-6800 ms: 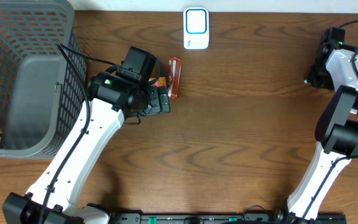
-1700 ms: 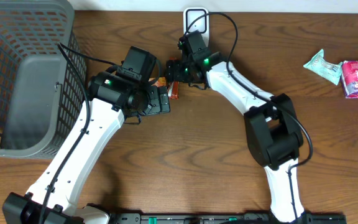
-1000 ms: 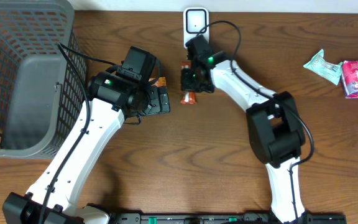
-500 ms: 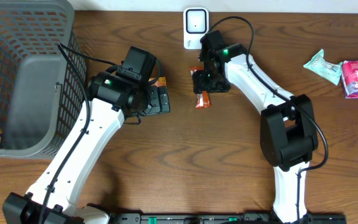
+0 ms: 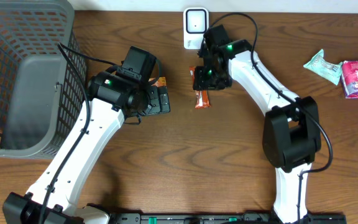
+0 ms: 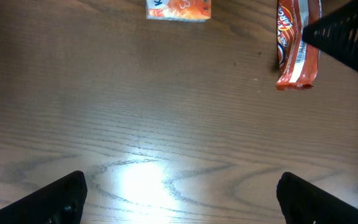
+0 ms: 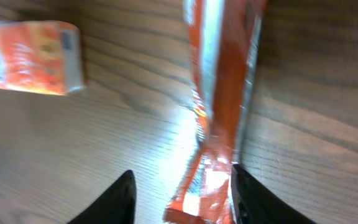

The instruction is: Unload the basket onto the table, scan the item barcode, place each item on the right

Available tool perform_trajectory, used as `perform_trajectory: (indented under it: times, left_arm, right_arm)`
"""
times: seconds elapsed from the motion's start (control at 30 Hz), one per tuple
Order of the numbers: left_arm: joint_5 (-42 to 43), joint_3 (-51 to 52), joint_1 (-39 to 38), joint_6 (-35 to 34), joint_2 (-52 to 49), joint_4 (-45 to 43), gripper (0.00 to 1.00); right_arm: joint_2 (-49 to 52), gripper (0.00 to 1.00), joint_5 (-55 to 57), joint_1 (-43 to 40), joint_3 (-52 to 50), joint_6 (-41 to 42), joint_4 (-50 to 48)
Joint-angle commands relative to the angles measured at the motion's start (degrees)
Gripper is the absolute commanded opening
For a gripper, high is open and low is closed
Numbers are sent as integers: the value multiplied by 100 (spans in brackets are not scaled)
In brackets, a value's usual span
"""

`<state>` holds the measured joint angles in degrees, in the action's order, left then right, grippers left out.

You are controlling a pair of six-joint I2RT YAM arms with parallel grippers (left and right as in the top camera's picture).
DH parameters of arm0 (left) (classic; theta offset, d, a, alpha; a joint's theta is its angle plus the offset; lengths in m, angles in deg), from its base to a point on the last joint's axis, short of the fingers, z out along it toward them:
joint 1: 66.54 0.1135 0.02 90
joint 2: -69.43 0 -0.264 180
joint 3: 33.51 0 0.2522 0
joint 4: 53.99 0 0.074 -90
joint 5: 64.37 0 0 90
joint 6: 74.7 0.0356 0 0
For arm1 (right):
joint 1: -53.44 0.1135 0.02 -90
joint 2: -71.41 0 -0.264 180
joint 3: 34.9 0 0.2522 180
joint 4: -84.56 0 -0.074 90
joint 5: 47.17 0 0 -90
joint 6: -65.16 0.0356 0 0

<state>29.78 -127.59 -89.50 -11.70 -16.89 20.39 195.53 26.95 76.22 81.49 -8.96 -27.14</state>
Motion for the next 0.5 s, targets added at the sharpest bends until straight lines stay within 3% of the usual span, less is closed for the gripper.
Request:
perform_trajectory:
  times: [0.0,0.27,0.47]
  left_arm:
    - [-37,-17,17,35,-15,22,98]
    - [-37,-17,17,35,-15,22,98]
    - [-35,-17,17,35,-15,22,98]
  right_arm:
    - [-302,48,127,278,192,-251,-168]
    - [-201,48,2557,999,144,-74,-452]
    - [9,49,2931,1117,-144,103,-920]
